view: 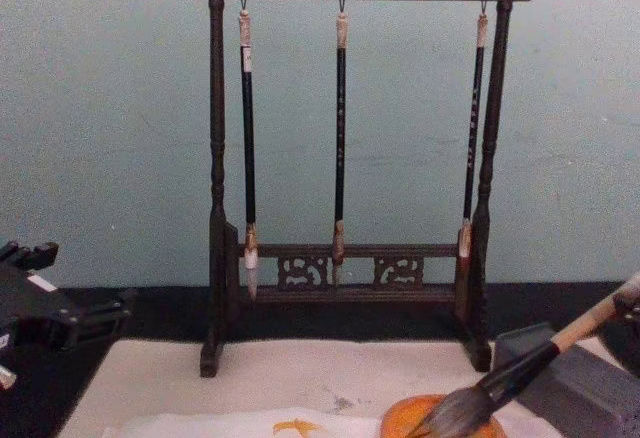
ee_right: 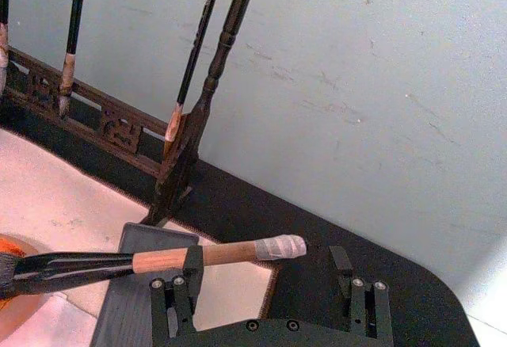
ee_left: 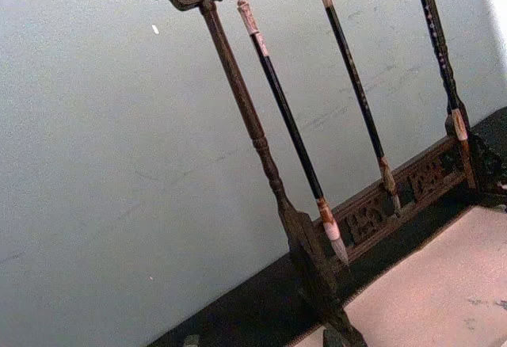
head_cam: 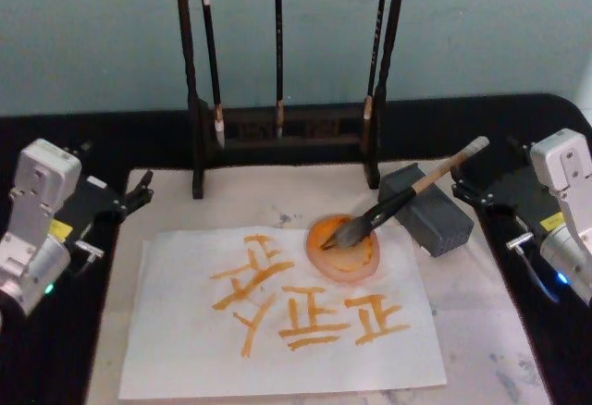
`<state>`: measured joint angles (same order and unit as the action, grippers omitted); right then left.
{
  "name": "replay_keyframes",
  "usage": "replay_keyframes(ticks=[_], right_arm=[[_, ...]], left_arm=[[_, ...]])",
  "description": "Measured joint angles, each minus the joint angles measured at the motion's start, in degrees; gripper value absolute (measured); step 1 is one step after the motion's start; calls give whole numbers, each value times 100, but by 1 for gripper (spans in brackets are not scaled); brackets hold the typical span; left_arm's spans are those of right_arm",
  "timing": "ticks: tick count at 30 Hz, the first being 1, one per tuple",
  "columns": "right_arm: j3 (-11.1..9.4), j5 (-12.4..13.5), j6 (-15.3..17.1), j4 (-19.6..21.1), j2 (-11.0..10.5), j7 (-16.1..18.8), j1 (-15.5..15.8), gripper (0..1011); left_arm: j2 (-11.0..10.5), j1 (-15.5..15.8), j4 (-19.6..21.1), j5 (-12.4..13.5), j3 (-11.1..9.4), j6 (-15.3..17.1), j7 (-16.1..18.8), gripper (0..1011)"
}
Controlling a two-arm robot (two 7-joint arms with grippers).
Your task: Pick up the brush from the inkstone, write on the paper, then place the brush back to its original position.
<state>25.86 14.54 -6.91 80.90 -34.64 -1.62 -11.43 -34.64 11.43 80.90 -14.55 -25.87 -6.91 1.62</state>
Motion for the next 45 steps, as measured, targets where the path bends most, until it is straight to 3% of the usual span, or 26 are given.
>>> replay_keyframes(ticks=[45], right_arm=[[0,1,0,0,0,0,0,1000]], left_arm=[[0,0,0,0,0,0,0,1010]])
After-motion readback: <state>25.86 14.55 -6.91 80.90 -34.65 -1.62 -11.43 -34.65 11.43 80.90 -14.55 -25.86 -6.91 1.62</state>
